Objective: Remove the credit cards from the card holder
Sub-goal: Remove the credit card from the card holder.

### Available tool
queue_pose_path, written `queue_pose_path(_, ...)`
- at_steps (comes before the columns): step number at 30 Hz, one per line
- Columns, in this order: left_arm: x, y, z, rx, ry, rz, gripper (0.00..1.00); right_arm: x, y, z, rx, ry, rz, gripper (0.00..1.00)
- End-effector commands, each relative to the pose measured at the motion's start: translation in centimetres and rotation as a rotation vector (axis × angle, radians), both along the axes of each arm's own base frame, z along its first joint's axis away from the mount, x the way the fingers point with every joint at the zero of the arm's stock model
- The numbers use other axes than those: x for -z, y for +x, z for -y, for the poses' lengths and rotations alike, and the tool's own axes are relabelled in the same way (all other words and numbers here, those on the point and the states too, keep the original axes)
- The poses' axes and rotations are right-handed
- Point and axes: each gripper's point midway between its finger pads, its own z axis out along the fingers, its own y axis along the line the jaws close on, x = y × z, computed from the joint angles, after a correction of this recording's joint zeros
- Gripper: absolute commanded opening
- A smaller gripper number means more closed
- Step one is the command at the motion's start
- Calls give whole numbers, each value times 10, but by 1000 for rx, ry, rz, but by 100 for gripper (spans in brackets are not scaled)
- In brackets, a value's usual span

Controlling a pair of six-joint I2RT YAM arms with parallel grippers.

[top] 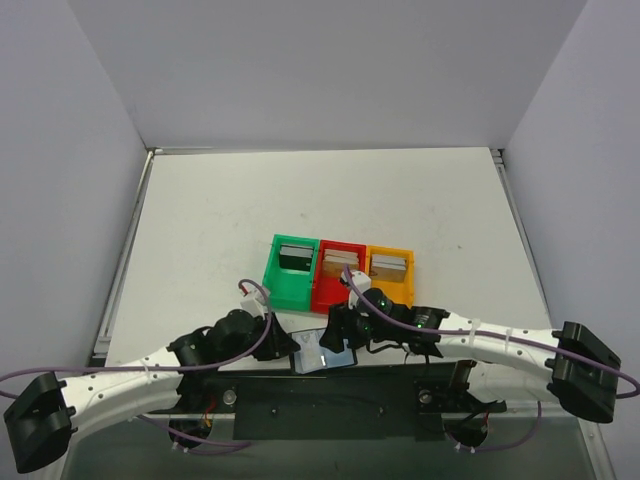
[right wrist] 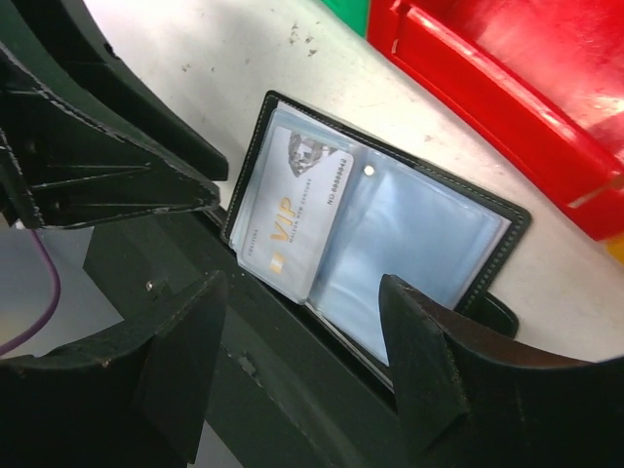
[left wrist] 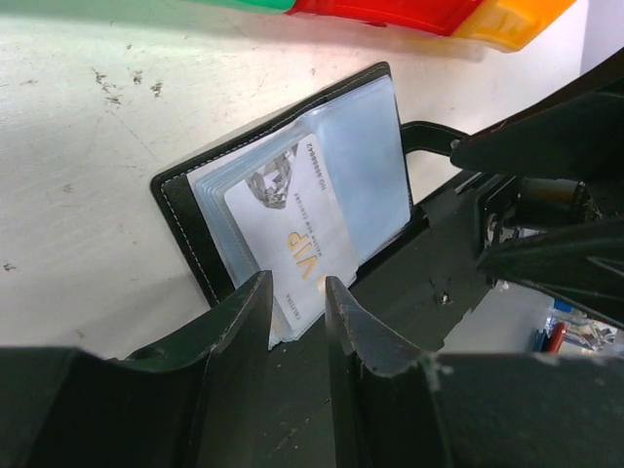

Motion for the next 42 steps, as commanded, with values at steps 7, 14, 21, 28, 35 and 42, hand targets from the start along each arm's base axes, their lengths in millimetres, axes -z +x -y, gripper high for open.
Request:
queue_pose_path(7,-9,14,7,-46,-41,48,38,3,1,-28,-27,97,-98,57)
queue_pose_path(14,2,13,13,-21,-16,25,39,14,6,-28,-9,84,-131,55)
queue_pose_path(21,2,13,11,-20,-2,28,38,21,6,-26,-12,66,-144,54)
queue_pose_path(28,3,13,12,-17,-21,38,38,24,3,-29,-24,66,-159,52)
queue_pose_path(35,6,13,22,25,-3,28,31,23,2,-27,-27,65,-164,45)
queue_pose_path(42,7,16,29,40,3,27,27,29,-1,-23,-21,58,-171,41)
